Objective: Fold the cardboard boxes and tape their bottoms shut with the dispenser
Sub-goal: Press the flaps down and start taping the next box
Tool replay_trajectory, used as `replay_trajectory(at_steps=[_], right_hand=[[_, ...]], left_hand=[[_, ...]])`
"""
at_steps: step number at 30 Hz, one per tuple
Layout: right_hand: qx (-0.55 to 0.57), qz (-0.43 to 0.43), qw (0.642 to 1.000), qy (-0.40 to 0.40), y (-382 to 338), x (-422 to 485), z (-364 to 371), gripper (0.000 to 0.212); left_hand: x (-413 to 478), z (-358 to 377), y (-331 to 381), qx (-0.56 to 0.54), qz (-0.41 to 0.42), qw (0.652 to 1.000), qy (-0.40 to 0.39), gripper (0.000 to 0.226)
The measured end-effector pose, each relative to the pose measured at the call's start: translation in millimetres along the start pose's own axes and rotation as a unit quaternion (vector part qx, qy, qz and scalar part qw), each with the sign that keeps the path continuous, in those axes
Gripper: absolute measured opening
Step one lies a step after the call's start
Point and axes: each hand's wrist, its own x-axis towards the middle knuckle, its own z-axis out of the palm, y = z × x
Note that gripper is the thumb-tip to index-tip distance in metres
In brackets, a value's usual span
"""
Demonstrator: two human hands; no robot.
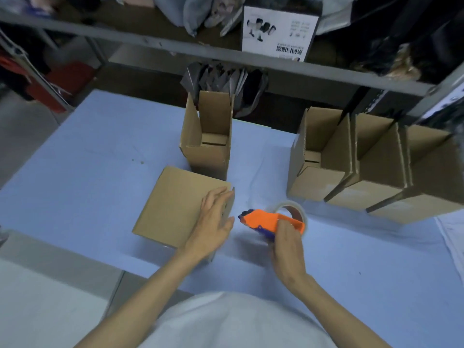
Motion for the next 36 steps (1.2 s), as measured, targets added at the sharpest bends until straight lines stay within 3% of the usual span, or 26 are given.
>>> replay_trajectory(at_steps=[3, 9, 18, 21, 24, 27, 32, 36], right_hand=[[-0.013, -0.085, 0.996, 0.021, -10, -12, -14, 0.013], [-0.030, -0.160, 0.987, -0.006, -18, -16, -36, 0.026], [0.029, -0.154, 0.982, -0.100, -12, -9, -51, 0.037], [0.036, -0.146, 0.981, -0.119, -13, -5, -51, 0.024], [0.052, -0.148, 0.978, -0.134, -16, -3, -50, 0.028], [0.072, -0.138, 0.976, -0.150, -19, -4, -51, 0.034], [0.125, -0.113, 0.969, -0.179, -19, -7, -56, 0.053], [0.026, -0.089, 0.982, -0.163, -22, -6, -56, 0.067]], left_hand=[[-5, -6, 18, -0.034, 0.030, 0.997, -0.058, 0.048], [-5, -19, 33, -0.029, 0.040, 0.996, -0.076, 0.035], [5, -30, 33, -0.087, -0.035, 0.994, -0.059, 0.016], [4, -26, 33, -0.051, -0.056, 0.997, -0.023, 0.022], [3, -25, 32, -0.015, -0.075, 0.997, -0.008, 0.031], [2, -28, 30, 0.014, -0.091, 0.996, -0.008, 0.018], [4, -42, 26, -0.053, -0.150, 0.983, -0.094, 0.013], [1, -40, 27, -0.122, -0.165, 0.970, -0.127, 0.012]])
